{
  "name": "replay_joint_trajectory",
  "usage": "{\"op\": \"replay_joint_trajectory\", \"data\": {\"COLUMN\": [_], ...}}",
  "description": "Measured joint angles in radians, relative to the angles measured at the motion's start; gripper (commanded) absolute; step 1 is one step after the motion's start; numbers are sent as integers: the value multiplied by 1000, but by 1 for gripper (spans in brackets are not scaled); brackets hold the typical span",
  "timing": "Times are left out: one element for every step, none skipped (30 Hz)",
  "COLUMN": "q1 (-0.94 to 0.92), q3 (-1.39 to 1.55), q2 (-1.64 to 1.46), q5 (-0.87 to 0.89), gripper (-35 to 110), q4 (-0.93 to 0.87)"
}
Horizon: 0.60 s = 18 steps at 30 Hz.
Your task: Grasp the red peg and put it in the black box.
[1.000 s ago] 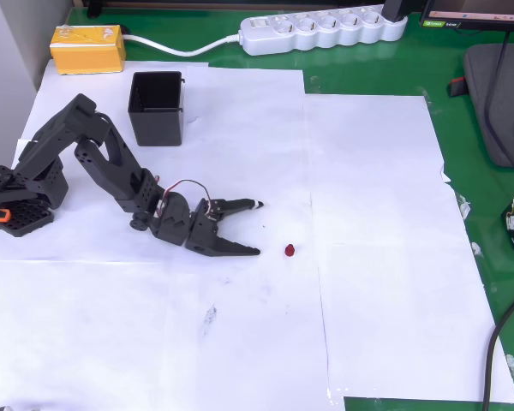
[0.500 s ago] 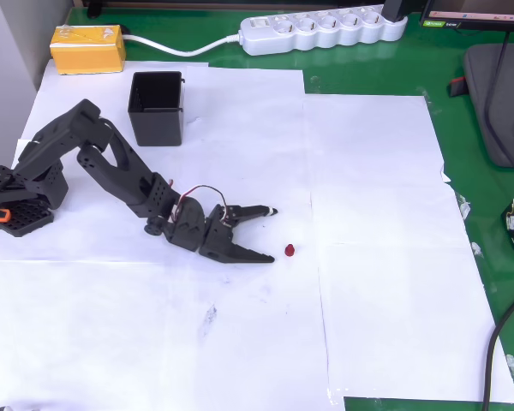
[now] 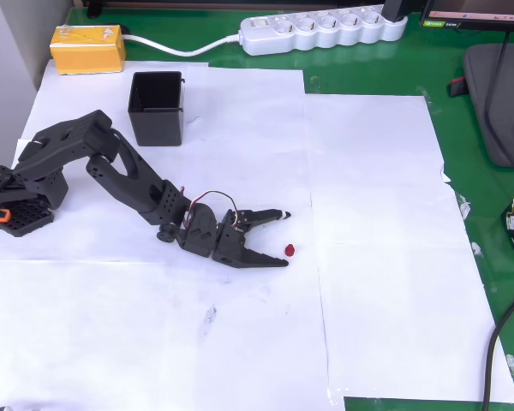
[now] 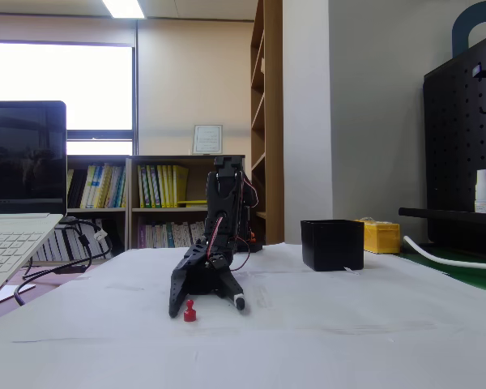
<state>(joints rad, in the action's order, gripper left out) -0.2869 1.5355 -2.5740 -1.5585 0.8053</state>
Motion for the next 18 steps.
{"op": "replay_joint_trajectory", "data": {"q1": [2, 2, 3, 9, 12, 14, 15, 15, 15, 15, 15, 15, 15, 15, 15, 15, 15, 15], "q3": [2, 2, 5, 14, 23, 34, 46, 60, 66, 67, 69, 69, 69, 69, 69, 69, 69, 69], "q2": [0, 0, 0, -2, -9, -15, -25, -32, -34, -34, -34, -34, -34, -34, -34, -34, -34, -34], "q5": [0, 0, 0, 0, 0, 0, 0, 0, 0, 0, 0, 0, 0, 0, 0, 0, 0, 0], "gripper": [39, 39, 39, 39, 39, 39, 39, 39, 39, 39, 39, 39, 39, 39, 39, 39, 39, 39], "q4": [-5, -6, -6, -8, -8, -11, -12, -12, -12, -12, -12, -12, -12, -12, -12, -12, -14, -23]}}
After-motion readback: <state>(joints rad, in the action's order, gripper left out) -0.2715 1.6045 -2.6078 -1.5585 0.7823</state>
